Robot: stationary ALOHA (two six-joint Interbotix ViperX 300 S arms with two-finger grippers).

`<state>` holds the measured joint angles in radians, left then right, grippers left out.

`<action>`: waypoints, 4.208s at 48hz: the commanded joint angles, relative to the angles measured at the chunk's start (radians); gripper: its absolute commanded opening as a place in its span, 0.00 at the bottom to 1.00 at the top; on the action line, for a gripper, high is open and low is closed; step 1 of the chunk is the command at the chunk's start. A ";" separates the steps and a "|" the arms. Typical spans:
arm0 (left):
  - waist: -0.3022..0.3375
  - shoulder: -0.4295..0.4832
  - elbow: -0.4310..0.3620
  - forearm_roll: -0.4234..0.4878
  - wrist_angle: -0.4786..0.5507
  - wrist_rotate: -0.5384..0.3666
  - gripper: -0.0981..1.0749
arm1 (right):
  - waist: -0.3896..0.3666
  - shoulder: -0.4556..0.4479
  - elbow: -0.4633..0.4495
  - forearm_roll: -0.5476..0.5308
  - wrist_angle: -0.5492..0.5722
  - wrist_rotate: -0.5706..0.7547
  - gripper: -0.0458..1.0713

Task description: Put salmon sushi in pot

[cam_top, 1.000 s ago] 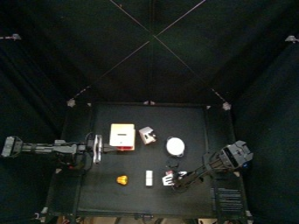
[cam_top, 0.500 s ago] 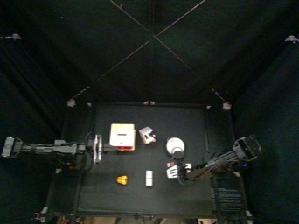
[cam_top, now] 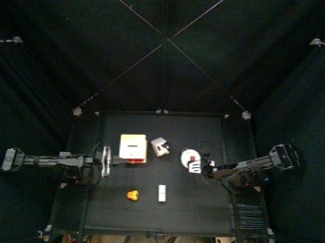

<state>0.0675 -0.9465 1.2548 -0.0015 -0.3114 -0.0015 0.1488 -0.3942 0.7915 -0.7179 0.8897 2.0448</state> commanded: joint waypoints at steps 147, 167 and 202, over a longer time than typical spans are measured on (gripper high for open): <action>0.017 0.005 -0.005 0.000 -0.006 0.002 0.06 | -0.160 0.238 0.028 -0.017 -0.155 -0.002 0.76; 0.017 0.005 -0.005 -0.002 -0.005 0.002 0.06 | -0.160 0.245 0.021 -0.032 -0.155 -0.002 0.76; 0.017 0.005 -0.005 -0.002 -0.005 0.000 0.06 | -0.160 0.262 0.021 -0.041 -0.152 -0.002 0.79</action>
<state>0.0828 -0.9465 1.2625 -0.0015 -0.3114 0.0000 -0.0107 -0.1212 0.8330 -0.7501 0.7348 2.0417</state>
